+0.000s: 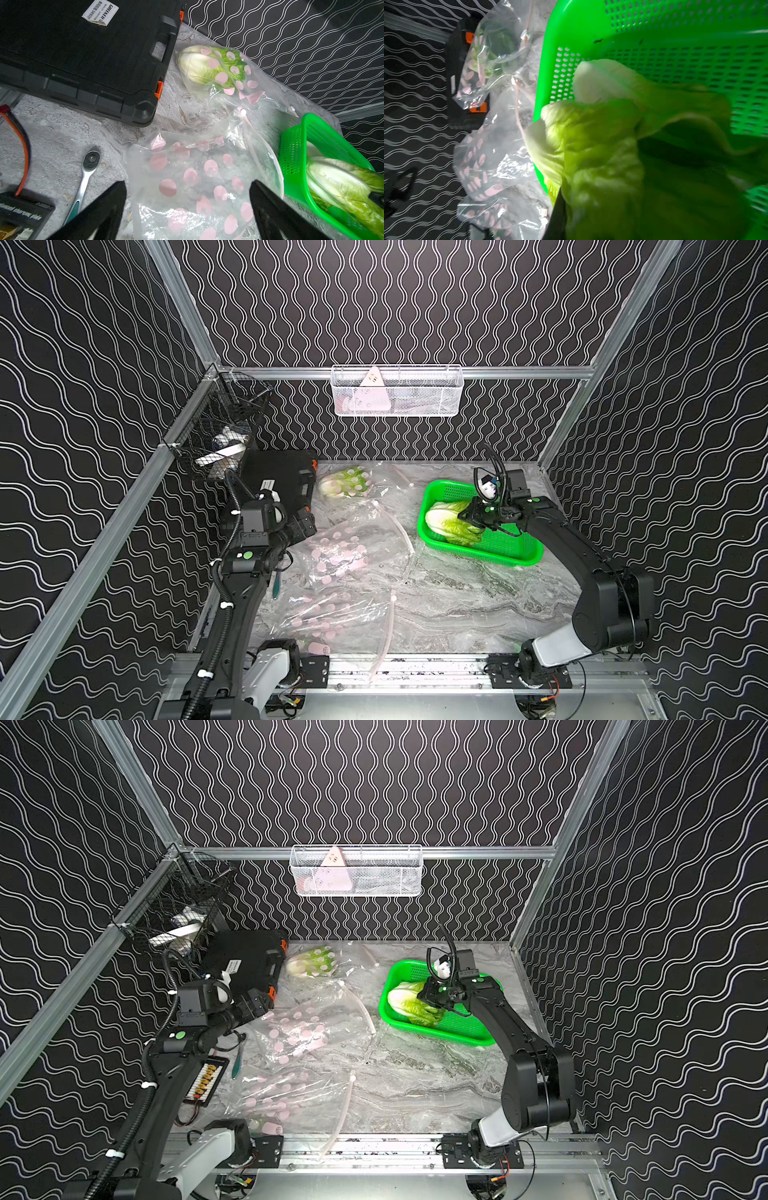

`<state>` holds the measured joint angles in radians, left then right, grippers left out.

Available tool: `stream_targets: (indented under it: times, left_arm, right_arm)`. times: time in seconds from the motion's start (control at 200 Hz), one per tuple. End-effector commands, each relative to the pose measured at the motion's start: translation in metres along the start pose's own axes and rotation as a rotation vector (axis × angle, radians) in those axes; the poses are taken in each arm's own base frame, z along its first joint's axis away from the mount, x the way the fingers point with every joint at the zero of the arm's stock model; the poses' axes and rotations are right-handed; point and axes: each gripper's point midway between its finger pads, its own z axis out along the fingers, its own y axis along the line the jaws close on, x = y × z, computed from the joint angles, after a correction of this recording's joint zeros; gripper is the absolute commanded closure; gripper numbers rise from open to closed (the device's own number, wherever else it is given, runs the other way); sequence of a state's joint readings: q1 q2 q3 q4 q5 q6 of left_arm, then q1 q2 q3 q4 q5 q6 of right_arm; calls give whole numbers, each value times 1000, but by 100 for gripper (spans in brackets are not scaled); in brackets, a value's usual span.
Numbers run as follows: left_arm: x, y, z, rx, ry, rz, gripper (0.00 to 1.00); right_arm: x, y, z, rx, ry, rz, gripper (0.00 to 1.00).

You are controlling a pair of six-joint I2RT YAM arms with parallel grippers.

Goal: Open the zip-top bag and take out the chinese cabbages
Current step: Place the Chinese cabbage in the basket.

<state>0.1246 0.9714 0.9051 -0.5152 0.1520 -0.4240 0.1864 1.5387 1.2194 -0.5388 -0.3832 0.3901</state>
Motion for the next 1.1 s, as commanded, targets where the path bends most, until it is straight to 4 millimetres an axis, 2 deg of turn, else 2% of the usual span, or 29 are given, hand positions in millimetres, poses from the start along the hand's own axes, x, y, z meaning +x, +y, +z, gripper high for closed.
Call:
stream_targets:
  times: [0.0,0.16,0.31,0.405,0.49,0.515,0.635,0.851,1.096]
  left_arm:
    - [-6,-6,0,29,-22,7,3]
    - [-4,-6,2,37,-14,0,3]
    - [-1,-7,2,45,-11,-3,3]
    - [-1,-7,0,47,-12,3,2]
    - [-1,-11,-1,67,-12,6,1]
    - [-2,-14,-1,81,-13,6,1]
    - [-1,-32,-1,173,-2,17,1]
    - [5,-64,-4,261,33,109,1]
    - [24,-103,-8,338,86,244,1]
  right_arm:
    - [-20,-23,-15,180,-90,-130,100]
    - [-53,-1,-35,130,-263,-257,100]
    - [-57,25,-46,15,-305,-300,100]
    - [-59,27,-58,5,-369,-267,100]
    - [-68,21,-80,56,-476,-225,100]
    - [-63,13,-79,80,-483,-213,100]
    - [-71,-9,-103,210,-592,-145,100]
    - [-66,-78,-125,588,-653,53,100]
    - [-56,-124,-115,838,-628,119,100]
